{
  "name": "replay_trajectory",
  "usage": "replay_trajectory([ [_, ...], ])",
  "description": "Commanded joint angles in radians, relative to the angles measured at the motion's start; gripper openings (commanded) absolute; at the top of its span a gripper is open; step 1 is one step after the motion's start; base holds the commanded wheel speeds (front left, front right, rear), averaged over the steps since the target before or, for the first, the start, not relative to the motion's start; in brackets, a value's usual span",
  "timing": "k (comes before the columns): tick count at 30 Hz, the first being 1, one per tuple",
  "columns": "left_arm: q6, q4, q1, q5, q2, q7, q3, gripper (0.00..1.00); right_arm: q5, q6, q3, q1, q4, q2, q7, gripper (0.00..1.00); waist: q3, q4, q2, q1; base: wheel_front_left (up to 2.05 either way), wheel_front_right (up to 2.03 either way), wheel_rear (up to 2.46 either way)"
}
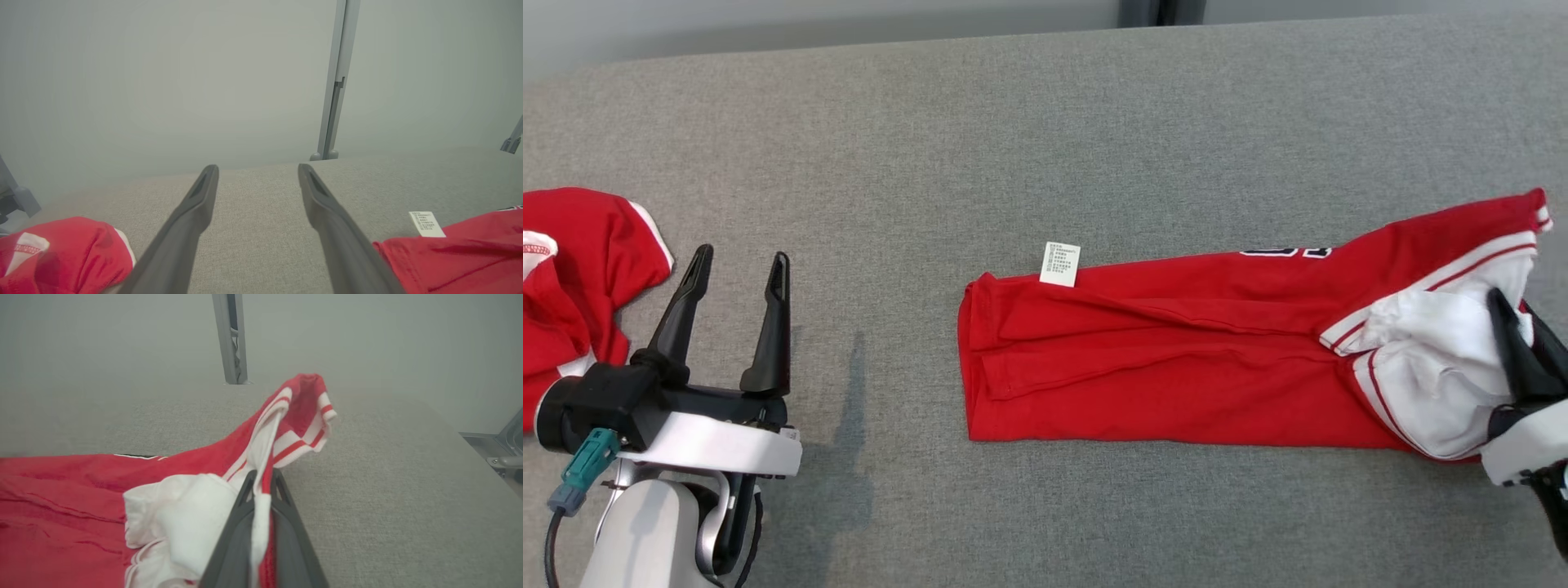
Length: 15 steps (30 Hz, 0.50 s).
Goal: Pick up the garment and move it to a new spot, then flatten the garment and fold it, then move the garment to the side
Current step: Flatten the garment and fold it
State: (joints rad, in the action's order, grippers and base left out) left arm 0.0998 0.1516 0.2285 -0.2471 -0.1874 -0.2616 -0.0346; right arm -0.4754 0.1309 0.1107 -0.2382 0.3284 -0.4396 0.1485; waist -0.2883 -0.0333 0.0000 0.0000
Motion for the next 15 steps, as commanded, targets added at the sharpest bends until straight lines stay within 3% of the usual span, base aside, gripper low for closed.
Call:
replay_trajectory([
  [1, 0.003, -0.003, -0.003, 0.007, -0.006, -0.003, 0.007, 1.0, 0.011, 0.0, 0.015, -0.016, -0.047, 0.014, -0.01, 0.0, 0.003, 0.006, 0.0, 0.0, 0.0, 0.0, 0.0],
  [4, 0.004, -0.004, -0.007, 0.009, -0.006, -0.003, 0.009, 1.0, 0.034, 0.0, 0.043, -0.027, -0.157, 0.055, -0.041, 0.0, 0.005, 0.013, 0.0, 0.0, 0.0, 0.0, 0.0],
  [10, 0.007, -0.002, 0.009, 0.01, -0.001, -0.003, 0.005, 1.0, 0.088, 0.0, 0.129, -0.039, -0.378, 0.207, -0.151, 0.0, 0.0, 0.006, 0.0, 0.0, 0.0, 0.0, 0.0],
  [15, 0.012, 0.002, 0.026, 0.011, 0.003, -0.003, -0.002, 1.0, 0.092, 0.0, 0.228, -0.063, -0.414, 0.303, -0.183, 0.0, -0.009, -0.012, 0.0, 0.0, 0.0, 0.0, 0.0],
])
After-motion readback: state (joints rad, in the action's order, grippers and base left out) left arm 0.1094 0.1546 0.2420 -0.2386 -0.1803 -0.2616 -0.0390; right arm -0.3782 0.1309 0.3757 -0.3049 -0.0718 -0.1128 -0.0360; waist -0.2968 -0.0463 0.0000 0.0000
